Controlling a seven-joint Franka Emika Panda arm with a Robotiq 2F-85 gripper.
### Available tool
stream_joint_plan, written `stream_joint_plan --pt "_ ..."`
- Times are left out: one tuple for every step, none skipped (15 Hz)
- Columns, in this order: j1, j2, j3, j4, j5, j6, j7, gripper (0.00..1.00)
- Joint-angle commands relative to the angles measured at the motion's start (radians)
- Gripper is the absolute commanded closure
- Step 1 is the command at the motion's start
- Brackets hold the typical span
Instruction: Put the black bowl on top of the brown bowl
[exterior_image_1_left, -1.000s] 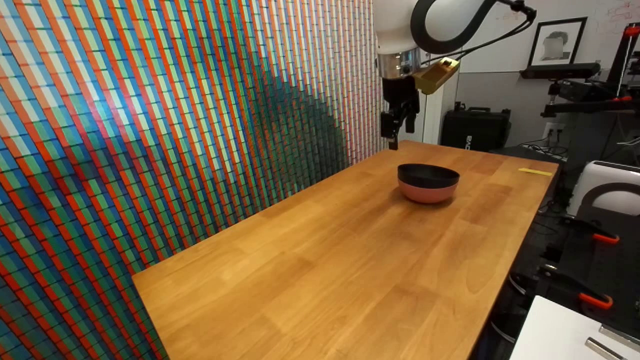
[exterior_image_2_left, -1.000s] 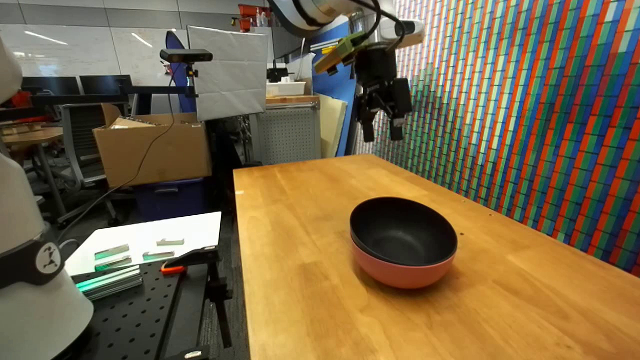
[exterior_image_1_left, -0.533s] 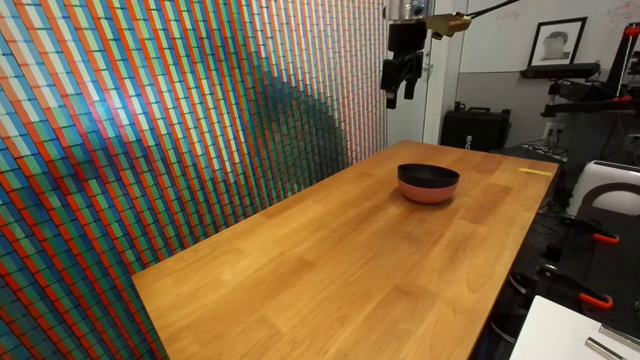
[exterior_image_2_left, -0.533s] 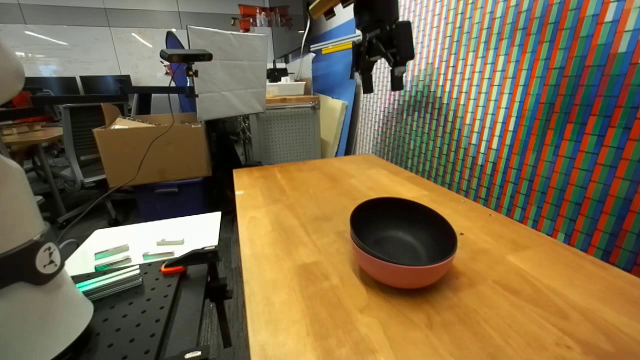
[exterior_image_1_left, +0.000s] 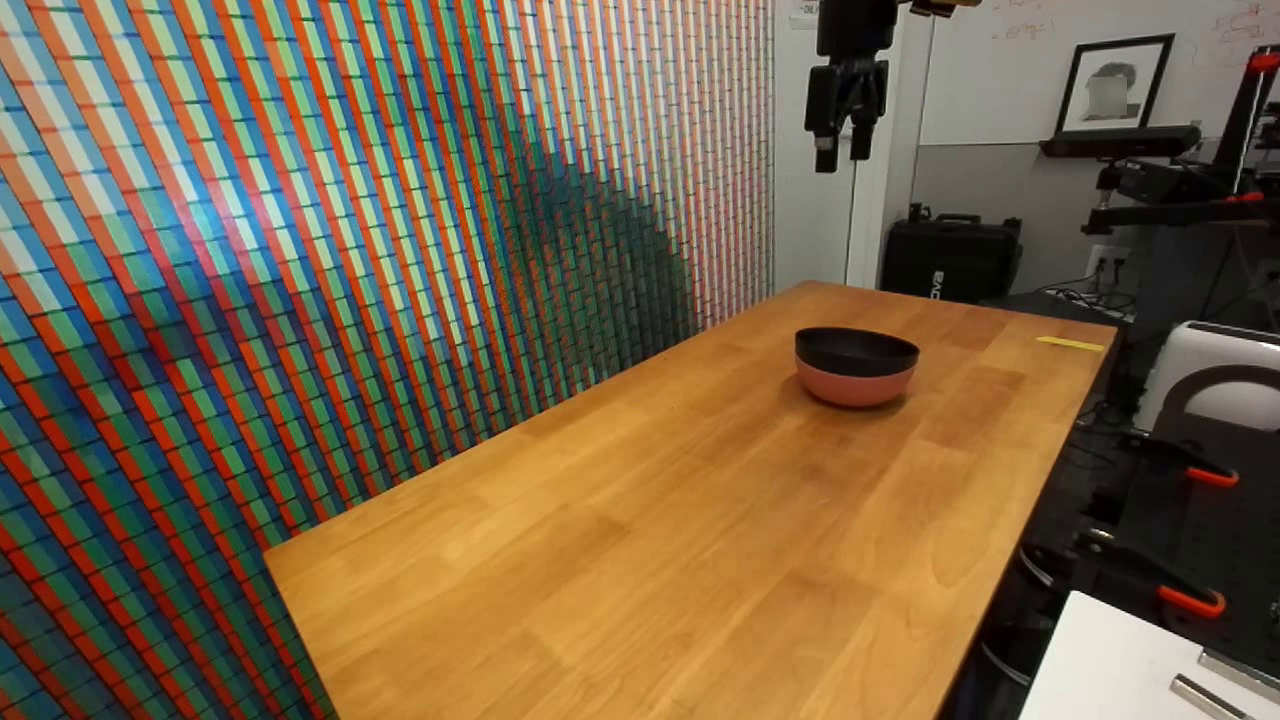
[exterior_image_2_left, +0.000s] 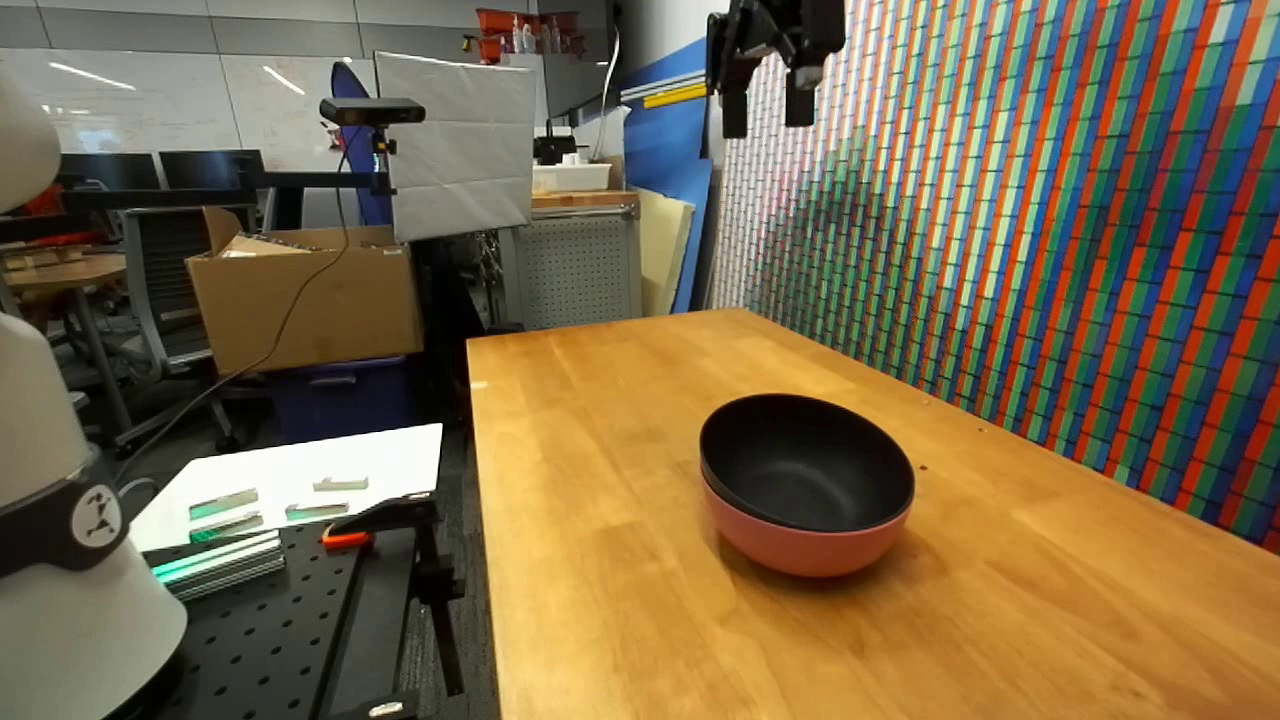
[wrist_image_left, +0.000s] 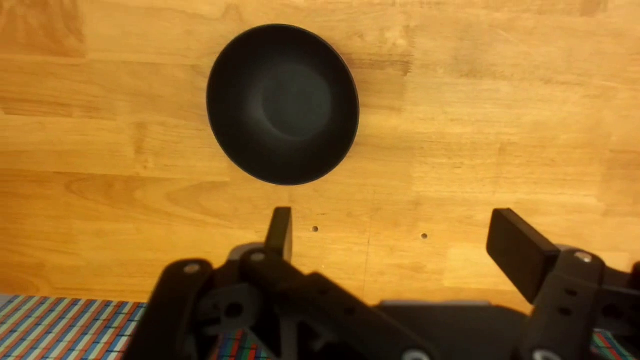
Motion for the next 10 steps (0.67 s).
stream_joint_plan --pt "-0.010 -0.002 0.006 0.002 0.001 -0.006 -0.002 0.00" --pt "-0.011 -0.002 0.006 0.002 0.001 -0.008 -0.003 0.00" --pt "-0.011 -0.002 0.006 0.002 0.001 -0.009 -0.003 0.00" --pt "-0.011 -0.002 0.006 0.002 0.001 -0.009 -0.003 0.00" --pt "-0.011 -0.002 0.006 0.002 0.001 -0.010 -0.003 0.00" --pt "-0.011 -0.002 0.006 0.002 0.001 -0.011 -0.004 0.00" --pt "-0.011 -0.002 0.006 0.002 0.001 -0.012 -0.004 0.00" --pt "-0.011 -0.002 0.006 0.002 0.001 -0.012 -0.004 0.00" --pt "-0.011 -0.002 0.006 0.002 0.001 -0.013 -0.004 0.00" --pt "-0.011 -0.002 0.006 0.002 0.001 -0.013 -0.004 0.00"
